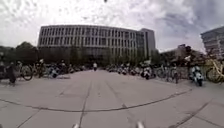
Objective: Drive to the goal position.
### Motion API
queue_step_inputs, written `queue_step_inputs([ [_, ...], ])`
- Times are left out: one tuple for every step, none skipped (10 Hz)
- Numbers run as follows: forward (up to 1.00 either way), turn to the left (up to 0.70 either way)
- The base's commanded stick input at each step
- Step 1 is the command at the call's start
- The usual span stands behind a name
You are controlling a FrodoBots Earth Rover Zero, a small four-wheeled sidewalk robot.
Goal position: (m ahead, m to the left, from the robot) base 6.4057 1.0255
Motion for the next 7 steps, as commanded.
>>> queue_step_inputs([
  [0.70,0.00],
  [0.70,0.00],
  [0.70,0.00],
  [0.70,0.00],
  [0.70,0.00],
  [0.70,0.00],
  [0.70,0.00],
])
